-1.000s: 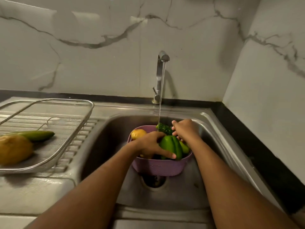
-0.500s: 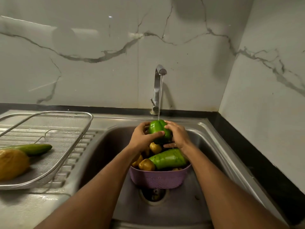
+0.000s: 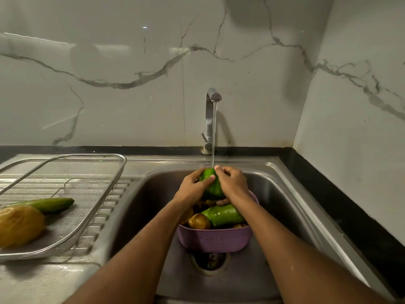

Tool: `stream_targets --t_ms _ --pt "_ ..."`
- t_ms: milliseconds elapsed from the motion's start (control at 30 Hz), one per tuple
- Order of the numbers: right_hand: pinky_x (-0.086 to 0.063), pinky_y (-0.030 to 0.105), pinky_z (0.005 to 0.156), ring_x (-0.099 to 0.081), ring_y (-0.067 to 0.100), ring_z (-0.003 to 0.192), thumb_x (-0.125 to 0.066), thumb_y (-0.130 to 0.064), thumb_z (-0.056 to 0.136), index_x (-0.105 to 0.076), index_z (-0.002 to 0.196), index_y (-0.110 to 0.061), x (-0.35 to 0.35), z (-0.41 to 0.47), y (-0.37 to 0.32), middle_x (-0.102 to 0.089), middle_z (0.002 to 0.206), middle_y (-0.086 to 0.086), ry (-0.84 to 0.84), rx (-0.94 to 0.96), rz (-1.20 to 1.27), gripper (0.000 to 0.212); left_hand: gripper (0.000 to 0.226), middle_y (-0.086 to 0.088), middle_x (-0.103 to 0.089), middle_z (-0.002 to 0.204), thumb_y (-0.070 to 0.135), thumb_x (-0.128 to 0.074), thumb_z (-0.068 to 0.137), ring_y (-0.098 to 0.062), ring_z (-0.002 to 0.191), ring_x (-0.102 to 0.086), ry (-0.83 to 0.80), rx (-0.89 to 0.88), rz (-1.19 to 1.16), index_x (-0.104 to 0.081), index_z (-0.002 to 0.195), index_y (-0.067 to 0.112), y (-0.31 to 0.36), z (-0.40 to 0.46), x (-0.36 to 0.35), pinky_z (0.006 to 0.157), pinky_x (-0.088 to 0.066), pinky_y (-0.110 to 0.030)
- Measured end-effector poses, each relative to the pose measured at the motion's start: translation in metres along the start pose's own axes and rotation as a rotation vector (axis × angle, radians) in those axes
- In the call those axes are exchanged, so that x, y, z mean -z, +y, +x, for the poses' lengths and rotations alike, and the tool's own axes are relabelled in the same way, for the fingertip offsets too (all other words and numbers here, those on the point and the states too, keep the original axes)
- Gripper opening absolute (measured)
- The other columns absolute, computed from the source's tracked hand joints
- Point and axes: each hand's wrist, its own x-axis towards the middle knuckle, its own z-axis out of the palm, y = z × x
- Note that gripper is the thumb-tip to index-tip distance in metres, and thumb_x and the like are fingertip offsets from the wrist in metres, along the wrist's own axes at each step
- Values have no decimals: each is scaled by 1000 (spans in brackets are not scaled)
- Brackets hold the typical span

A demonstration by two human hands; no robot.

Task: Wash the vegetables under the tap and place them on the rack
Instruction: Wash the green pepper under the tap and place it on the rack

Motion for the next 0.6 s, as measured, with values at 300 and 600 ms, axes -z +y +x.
stream_targets --t_ms 300,600 --pt "-46 26 65 -59 16 94 -53 -49 103 -70 125 -29 -3 0 2 -70 119 -1 81 66 -144 34 50 6 -55 117 27 -58 104 -13 103 -60 -30 -26 75 -43 152 27 -2 0 2 72 -64 -31" --pt "-66 44 62 -63 31 110 -54 -34 106 -60 140 -23 -2 -6 -5 -57 131 6 -142 16 0 37 63 0 -62 128 68 -55 85 -22 115 -63 138 -83 222 -55 138 35 -10 6 7 96 -58 -51"
